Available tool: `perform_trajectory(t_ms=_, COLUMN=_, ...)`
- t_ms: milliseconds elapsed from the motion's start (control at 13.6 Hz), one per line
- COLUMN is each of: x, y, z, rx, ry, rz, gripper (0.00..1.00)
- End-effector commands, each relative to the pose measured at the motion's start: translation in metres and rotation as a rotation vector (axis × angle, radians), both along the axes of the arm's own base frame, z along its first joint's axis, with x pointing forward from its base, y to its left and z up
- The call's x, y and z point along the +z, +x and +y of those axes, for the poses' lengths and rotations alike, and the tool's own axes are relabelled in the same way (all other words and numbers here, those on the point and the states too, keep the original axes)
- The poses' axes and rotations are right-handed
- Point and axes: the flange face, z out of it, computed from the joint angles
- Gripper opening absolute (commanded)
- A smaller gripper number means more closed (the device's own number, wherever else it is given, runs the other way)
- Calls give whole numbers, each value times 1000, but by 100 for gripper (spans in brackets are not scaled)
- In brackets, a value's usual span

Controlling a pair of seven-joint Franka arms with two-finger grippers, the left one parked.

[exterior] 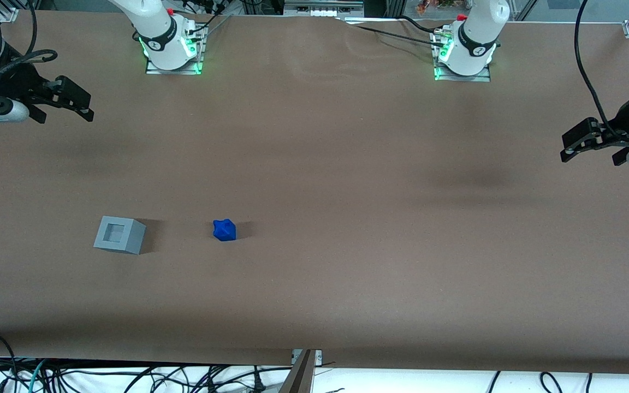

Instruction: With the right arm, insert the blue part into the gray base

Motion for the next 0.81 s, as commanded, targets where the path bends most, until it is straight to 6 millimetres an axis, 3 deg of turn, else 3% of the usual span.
perform_trajectory(t_ms=0, x=2, y=-11, z=-2, rx=-6, ry=-9, rz=-4, gripper=99)
perform_trajectory(t_ms=588, x=2, y=-10, z=-3, rx=-8, ry=-7, rz=-5, gripper=99)
perform_trajectory(t_ms=735, x=-19, y=0, z=17, rx=6, ry=-9, rz=17, gripper=99)
